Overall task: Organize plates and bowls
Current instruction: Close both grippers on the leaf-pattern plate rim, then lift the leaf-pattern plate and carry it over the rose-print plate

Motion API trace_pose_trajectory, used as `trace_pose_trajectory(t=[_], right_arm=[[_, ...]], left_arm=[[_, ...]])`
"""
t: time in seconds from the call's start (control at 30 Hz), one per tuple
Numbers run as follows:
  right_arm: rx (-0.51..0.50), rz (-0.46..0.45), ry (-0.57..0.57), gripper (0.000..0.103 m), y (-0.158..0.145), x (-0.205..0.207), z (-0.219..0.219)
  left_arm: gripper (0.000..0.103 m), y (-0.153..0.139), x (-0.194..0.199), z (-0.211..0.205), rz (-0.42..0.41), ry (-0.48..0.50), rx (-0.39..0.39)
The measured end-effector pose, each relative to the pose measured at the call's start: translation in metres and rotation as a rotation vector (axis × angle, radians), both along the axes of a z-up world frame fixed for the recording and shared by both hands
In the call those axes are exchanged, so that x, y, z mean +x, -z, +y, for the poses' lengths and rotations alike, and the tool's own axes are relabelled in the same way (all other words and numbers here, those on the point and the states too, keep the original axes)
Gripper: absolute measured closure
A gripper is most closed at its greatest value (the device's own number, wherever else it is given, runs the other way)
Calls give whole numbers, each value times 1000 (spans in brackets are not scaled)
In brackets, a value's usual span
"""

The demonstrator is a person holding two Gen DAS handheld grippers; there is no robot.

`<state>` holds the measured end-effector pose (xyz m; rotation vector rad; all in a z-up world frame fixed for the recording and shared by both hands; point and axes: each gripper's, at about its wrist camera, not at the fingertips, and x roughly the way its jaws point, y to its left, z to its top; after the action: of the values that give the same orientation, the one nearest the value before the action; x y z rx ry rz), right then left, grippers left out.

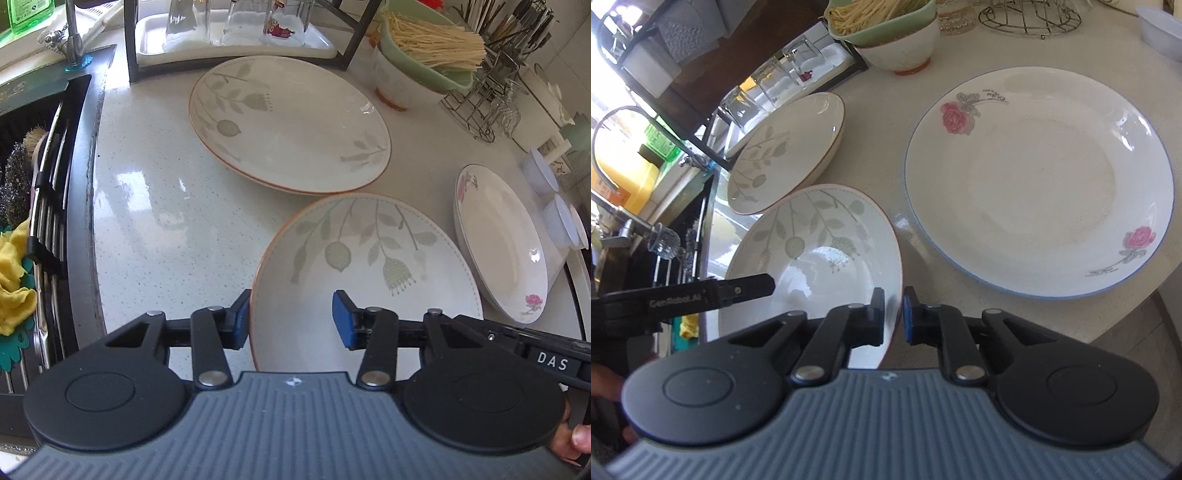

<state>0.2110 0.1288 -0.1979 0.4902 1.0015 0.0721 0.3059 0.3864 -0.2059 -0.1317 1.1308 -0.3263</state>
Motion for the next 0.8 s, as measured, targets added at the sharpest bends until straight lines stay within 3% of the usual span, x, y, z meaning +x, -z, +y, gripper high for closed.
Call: trace_pose_trajectory(t=[0.2, 0.8], right_arm=[[29, 3, -7, 89, 0, -2, 0], [50, -34, -52, 89, -25, -5, -12]], left_arm=[[52, 0, 7, 14, 54, -15, -77], [49, -27, 0, 27, 29, -26, -234]])
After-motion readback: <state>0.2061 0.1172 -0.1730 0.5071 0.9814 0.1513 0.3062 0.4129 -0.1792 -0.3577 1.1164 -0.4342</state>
